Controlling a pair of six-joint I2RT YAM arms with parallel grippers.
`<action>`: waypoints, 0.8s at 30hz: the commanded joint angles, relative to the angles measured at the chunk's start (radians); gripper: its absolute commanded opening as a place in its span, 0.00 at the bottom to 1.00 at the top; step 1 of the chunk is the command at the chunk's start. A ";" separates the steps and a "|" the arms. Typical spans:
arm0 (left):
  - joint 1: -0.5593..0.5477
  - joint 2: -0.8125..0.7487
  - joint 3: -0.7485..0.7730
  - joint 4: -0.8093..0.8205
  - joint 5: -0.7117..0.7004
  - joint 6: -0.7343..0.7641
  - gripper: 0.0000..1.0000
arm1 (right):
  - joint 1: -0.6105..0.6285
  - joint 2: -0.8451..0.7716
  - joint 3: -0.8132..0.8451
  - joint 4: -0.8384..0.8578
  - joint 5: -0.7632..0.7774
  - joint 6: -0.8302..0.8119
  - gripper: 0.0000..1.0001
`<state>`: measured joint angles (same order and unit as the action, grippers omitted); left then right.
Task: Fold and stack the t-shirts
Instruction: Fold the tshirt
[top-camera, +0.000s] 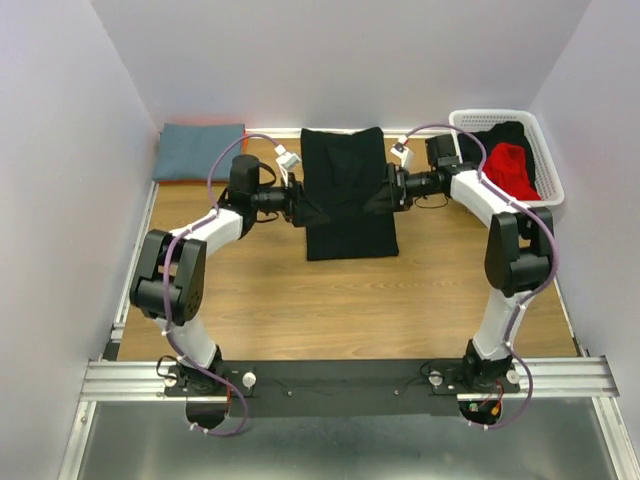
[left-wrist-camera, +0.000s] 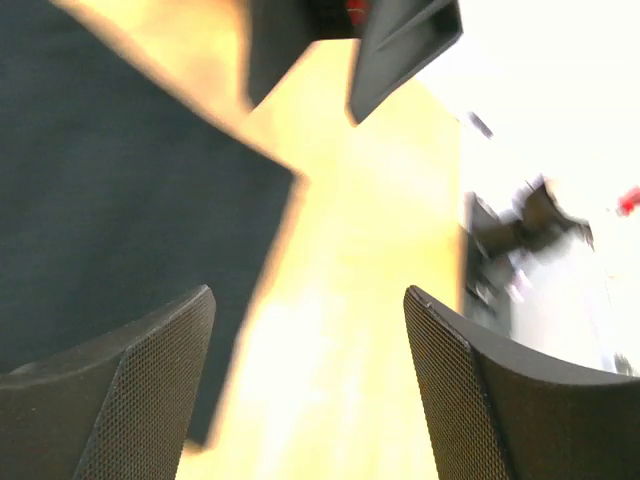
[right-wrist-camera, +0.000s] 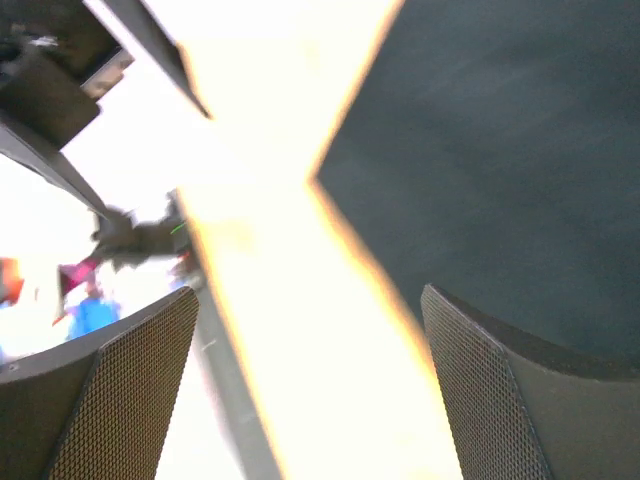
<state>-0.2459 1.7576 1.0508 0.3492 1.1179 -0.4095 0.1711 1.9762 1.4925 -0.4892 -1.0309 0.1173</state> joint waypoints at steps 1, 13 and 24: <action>-0.104 -0.024 -0.110 -0.004 0.076 0.011 0.86 | 0.083 -0.076 -0.181 -0.017 -0.097 0.035 1.00; -0.172 0.224 -0.083 0.132 0.019 -0.078 0.87 | 0.122 0.084 -0.192 -0.006 -0.084 -0.008 1.00; -0.046 0.364 -0.133 0.134 -0.013 -0.095 0.87 | 0.021 0.200 -0.308 -0.005 -0.113 -0.067 1.00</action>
<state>-0.3298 2.0628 0.9607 0.5304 1.1805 -0.5327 0.2127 2.1181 1.2381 -0.4896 -1.2125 0.1017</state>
